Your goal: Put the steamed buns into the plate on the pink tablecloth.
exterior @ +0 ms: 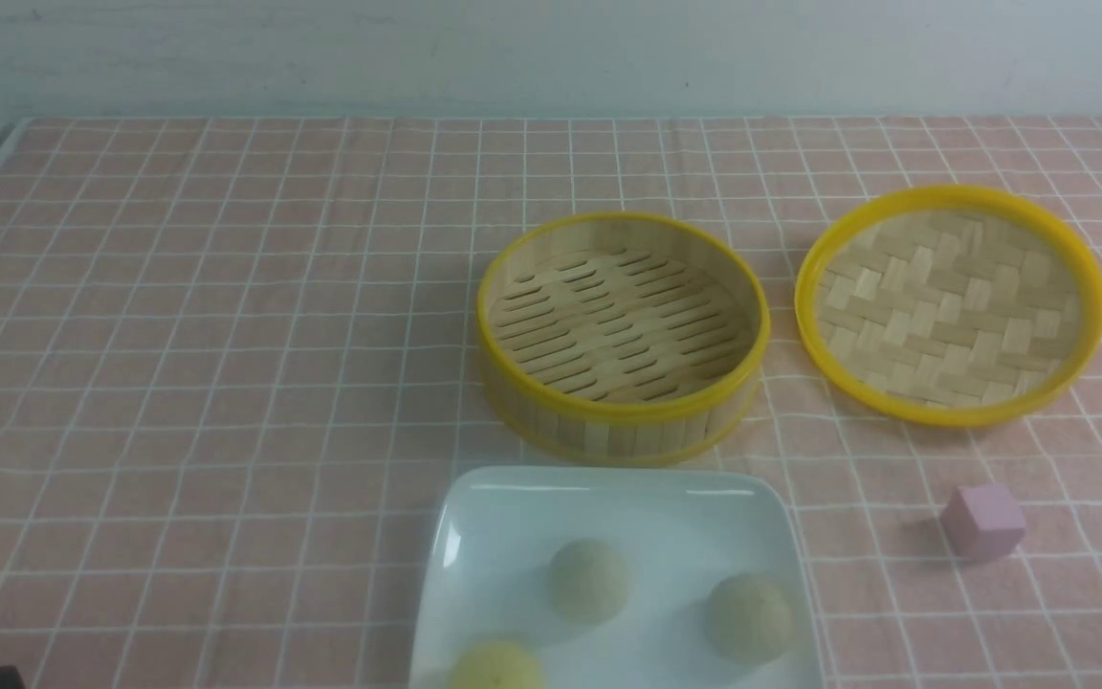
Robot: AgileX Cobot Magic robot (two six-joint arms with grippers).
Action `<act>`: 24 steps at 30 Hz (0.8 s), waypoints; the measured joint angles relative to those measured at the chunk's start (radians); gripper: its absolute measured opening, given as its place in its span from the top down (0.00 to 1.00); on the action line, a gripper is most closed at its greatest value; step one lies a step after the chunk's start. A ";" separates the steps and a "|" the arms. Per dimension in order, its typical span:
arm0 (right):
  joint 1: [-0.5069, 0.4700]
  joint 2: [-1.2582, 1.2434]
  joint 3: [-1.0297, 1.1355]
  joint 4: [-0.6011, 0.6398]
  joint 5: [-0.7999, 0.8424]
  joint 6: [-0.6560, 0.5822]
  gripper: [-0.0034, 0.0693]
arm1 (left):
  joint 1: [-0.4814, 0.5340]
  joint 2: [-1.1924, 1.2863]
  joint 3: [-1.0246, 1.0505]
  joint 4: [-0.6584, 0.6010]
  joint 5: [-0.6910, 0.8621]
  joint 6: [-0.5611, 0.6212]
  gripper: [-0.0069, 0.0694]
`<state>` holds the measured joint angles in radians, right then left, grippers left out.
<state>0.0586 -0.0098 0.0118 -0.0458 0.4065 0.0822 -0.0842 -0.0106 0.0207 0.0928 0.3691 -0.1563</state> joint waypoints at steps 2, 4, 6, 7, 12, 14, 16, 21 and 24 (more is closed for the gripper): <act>0.000 0.000 0.000 0.000 0.000 0.000 0.68 | 0.000 0.000 0.000 0.000 0.000 0.000 0.75; 0.000 0.000 0.000 0.000 0.000 0.000 0.68 | 0.000 0.000 0.000 0.000 0.000 0.000 0.75; 0.000 0.000 0.000 0.000 0.000 0.000 0.67 | 0.000 0.000 0.000 0.001 0.000 0.000 0.75; 0.000 0.000 0.000 0.000 0.000 0.000 0.67 | 0.000 0.000 0.000 0.001 0.000 0.000 0.75; 0.000 0.000 0.000 0.000 0.000 0.001 0.67 | 0.000 0.000 0.000 0.002 0.000 0.000 0.74; 0.000 0.000 0.000 0.000 0.000 0.001 0.67 | 0.000 0.000 0.000 0.003 0.000 0.000 0.73; 0.000 0.000 0.000 0.000 0.000 0.001 0.67 | 0.000 0.000 0.000 0.003 0.000 0.000 0.73; 0.000 0.000 0.000 0.000 0.000 0.001 0.66 | 0.000 0.000 0.000 0.003 0.000 0.000 0.73; 0.000 0.000 0.000 0.000 0.000 0.001 0.65 | 0.000 0.000 0.000 0.003 0.000 0.000 0.72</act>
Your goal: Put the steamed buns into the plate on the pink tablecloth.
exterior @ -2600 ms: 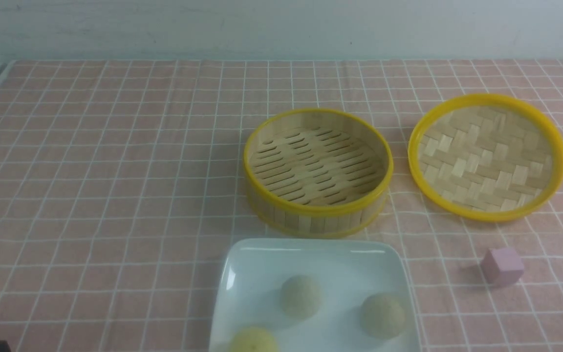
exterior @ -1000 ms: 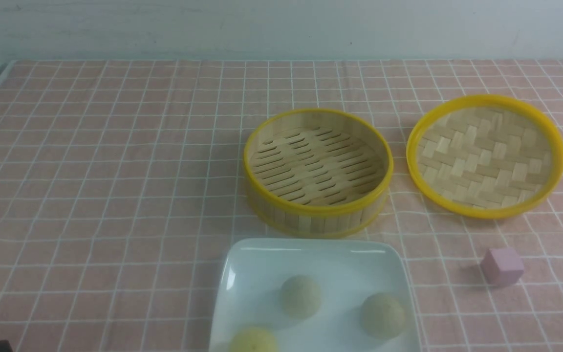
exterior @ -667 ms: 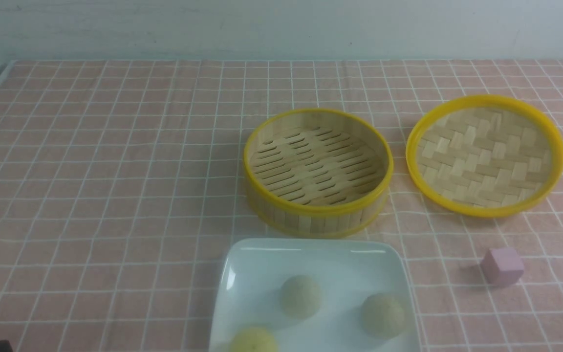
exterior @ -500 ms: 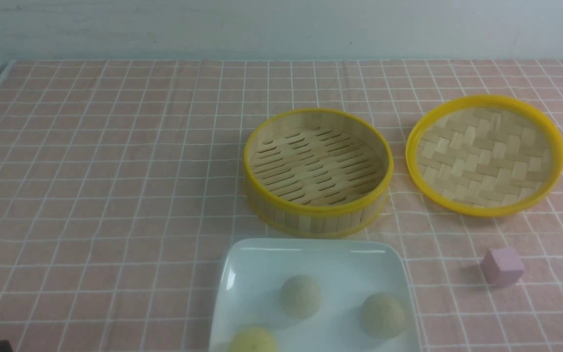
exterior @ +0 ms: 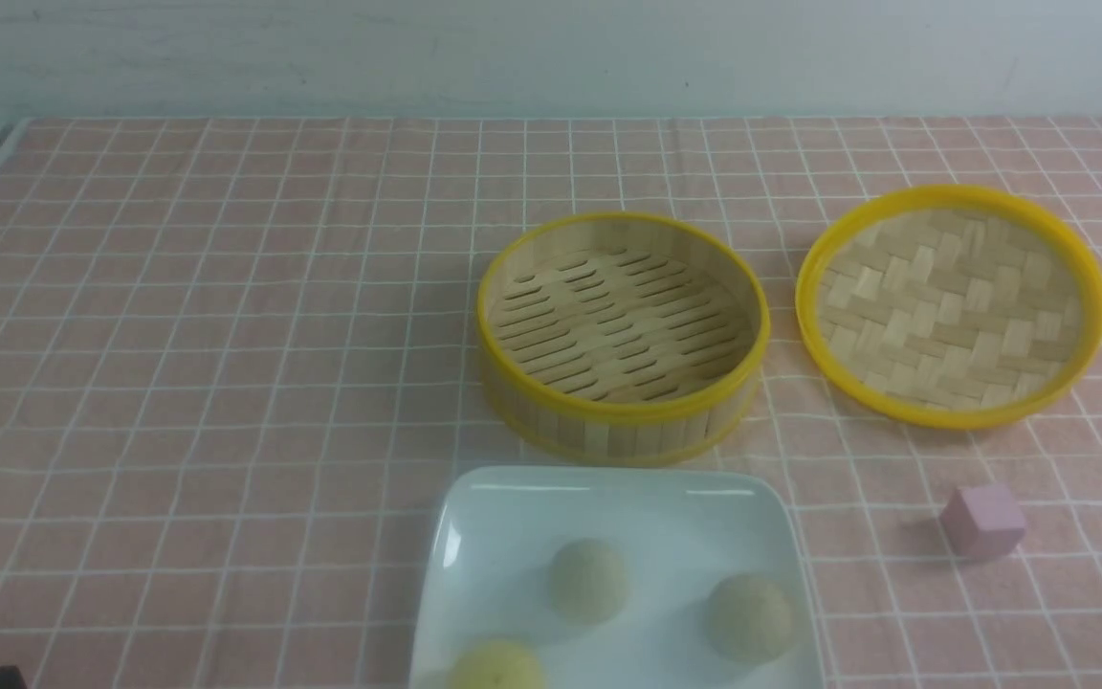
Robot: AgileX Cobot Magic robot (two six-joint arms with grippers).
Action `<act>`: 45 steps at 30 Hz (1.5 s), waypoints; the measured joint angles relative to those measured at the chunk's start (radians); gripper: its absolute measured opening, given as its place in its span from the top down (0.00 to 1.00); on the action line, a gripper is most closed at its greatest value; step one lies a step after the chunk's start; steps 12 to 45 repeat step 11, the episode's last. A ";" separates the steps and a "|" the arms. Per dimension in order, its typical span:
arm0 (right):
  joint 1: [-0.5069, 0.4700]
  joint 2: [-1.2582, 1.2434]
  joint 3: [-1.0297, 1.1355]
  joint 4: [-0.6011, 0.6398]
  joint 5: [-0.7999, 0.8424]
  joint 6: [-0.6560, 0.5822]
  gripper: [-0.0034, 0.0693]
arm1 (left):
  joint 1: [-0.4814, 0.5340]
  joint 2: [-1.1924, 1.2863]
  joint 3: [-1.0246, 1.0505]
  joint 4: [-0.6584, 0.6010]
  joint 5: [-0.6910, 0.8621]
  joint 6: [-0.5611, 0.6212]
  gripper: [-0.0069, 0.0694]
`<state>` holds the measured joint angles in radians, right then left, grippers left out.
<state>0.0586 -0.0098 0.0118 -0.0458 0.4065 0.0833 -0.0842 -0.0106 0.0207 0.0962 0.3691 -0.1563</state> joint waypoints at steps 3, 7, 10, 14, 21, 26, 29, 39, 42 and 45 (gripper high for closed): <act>0.000 0.000 0.000 0.000 0.000 0.000 0.65 | 0.000 0.000 0.000 0.000 0.000 0.000 0.72; 0.000 0.000 0.000 0.000 0.000 0.000 0.64 | 0.000 0.000 0.000 0.000 0.000 0.000 0.71; 0.000 0.000 0.000 0.000 0.000 0.001 0.63 | 0.000 0.000 0.000 0.000 0.001 0.000 0.71; 0.000 0.000 0.000 0.000 0.000 0.001 0.63 | 0.000 0.000 0.000 0.000 0.000 0.000 0.71; 0.000 0.000 0.000 0.000 0.000 0.001 0.63 | 0.000 0.000 0.000 0.000 0.000 0.000 0.71; 0.000 0.000 0.000 0.000 0.000 0.001 0.63 | 0.000 0.000 0.000 0.000 0.000 0.000 0.71; 0.000 0.000 0.000 0.000 0.000 0.001 0.63 | 0.000 0.000 0.000 0.000 0.000 0.000 0.71; 0.000 0.000 0.000 0.000 0.000 0.001 0.63 | 0.000 0.000 0.000 0.000 0.000 0.000 0.71; 0.000 0.000 0.000 0.000 0.000 0.001 0.63 | 0.000 0.000 0.000 0.000 0.000 0.000 0.71; 0.000 0.000 0.000 0.000 0.000 0.001 0.63 | 0.000 0.000 0.000 0.000 0.000 0.000 0.71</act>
